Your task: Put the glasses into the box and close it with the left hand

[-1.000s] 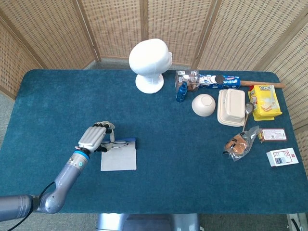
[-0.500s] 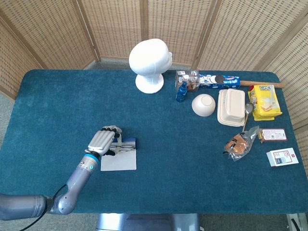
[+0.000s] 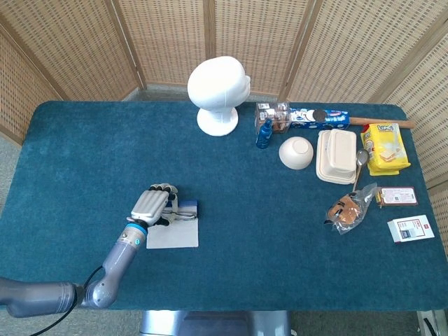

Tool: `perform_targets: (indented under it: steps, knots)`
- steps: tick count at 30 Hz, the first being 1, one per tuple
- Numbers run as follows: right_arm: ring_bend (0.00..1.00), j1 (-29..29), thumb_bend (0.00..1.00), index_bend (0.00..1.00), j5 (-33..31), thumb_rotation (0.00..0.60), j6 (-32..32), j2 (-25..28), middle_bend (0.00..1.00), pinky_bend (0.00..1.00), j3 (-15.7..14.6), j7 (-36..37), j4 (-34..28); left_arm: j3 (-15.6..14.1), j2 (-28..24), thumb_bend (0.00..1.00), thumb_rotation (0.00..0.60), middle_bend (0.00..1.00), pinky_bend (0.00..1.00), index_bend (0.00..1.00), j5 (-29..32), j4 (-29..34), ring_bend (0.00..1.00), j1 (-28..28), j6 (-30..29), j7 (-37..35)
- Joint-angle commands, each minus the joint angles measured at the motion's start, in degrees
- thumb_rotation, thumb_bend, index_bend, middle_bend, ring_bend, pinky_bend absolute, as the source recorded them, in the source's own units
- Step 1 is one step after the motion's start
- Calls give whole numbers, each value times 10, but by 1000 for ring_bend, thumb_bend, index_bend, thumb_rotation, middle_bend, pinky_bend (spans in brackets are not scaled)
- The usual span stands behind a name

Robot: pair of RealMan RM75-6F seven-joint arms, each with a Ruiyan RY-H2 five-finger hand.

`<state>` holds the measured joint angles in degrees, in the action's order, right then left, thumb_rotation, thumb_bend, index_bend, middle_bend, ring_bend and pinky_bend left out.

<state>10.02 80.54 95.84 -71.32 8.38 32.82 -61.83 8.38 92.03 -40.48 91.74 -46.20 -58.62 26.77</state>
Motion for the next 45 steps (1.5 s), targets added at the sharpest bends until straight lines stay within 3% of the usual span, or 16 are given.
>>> perform_targets:
  steps: [1, 28, 39, 45]
  knots:
    - [126, 1, 398, 49, -1, 569, 0, -1, 165, 279, 1, 1, 1, 1, 4, 398, 600, 230, 115, 618, 2, -7, 140, -1, 2, 2]
    - [126, 2, 391, 47, -1, 570, -5, -2, 166, 281, 3, 3, 5, -2, 11, 397, 600, 224, 101, 602, -2, -20, 139, 10, -20, 26]
    - [127, 4, 392, 48, -1, 570, -3, 0, 166, 281, 5, 2, 3, -6, 16, 399, 600, 181, 98, 314, -10, -22, 96, 12, -31, 46]
    - [126, 5, 391, 47, 0, 571, -2, 0, 166, 281, 5, 2, 2, -8, 12, 399, 600, 164, 95, 261, -21, -4, 81, 17, -33, 45]
